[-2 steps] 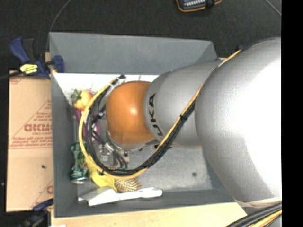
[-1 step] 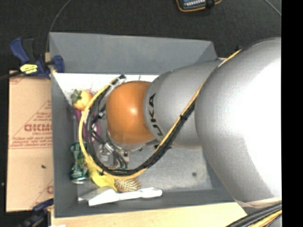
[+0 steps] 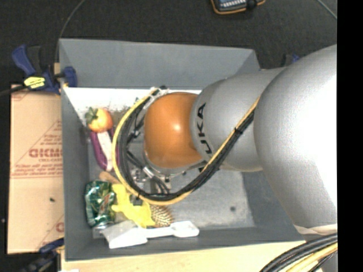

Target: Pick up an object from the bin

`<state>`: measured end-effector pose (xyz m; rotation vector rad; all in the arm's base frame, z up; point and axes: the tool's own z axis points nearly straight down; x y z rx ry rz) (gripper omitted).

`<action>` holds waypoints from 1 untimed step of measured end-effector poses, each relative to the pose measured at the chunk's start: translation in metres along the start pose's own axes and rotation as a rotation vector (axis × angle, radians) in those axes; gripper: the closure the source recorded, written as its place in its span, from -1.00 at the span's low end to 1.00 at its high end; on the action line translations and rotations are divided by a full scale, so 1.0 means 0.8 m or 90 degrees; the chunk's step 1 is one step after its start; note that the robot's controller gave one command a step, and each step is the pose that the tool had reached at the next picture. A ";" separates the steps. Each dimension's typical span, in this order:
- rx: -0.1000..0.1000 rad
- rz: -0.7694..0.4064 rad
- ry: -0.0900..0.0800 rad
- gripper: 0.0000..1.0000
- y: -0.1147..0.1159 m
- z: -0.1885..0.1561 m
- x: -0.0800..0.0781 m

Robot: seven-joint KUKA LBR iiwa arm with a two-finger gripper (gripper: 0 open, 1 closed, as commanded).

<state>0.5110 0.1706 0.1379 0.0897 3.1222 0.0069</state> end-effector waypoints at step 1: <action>-0.002 0.003 0.000 1.00 0.046 -0.109 -0.040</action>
Offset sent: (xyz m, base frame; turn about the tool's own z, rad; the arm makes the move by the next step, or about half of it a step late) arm 0.0033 -0.0131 0.0528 -0.0101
